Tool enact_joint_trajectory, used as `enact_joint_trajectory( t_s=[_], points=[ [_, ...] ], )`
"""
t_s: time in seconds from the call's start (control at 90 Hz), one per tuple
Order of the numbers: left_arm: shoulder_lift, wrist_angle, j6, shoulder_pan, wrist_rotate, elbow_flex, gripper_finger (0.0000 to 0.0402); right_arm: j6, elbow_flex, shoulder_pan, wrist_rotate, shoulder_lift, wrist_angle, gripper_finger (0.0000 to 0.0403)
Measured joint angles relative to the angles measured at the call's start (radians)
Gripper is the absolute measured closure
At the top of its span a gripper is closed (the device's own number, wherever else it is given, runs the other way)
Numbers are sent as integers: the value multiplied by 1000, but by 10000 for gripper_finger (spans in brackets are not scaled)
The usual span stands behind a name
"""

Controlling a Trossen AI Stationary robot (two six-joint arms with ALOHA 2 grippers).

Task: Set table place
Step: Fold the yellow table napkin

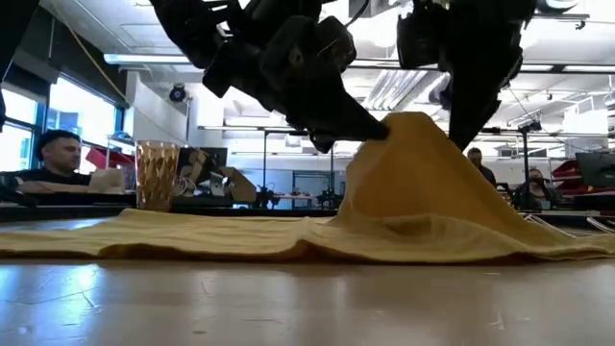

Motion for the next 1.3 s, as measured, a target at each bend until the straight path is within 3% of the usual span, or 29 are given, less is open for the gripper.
enact_joint_trajectory(
  t_s=[0.178,0.322,0.389,0.533,0.611,0.7,1.0,1.3],
  points=[
    [0,-5,-26,-2,-3,0,401,-6,-54,-2,23,6,101,244],
    [0,-9,-60,0,-44,0,401,13,-50,-1,29,6,108,361],
    [0,-10,-78,3,-64,0,401,18,-39,-1,31,6,109,390],
    [-1,-12,-90,4,-79,0,399,37,2,-4,55,6,70,401],
    [-1,-4,-96,6,-21,0,387,35,26,-5,74,6,38,402],
    [-2,17,-97,10,25,0,359,15,32,-5,69,6,26,403],
    [-7,120,-164,25,-1,0,251,10,32,-5,29,6,14,403],
    [-7,117,-124,6,-27,0,256,11,32,-5,27,6,20,403]
  ],
)
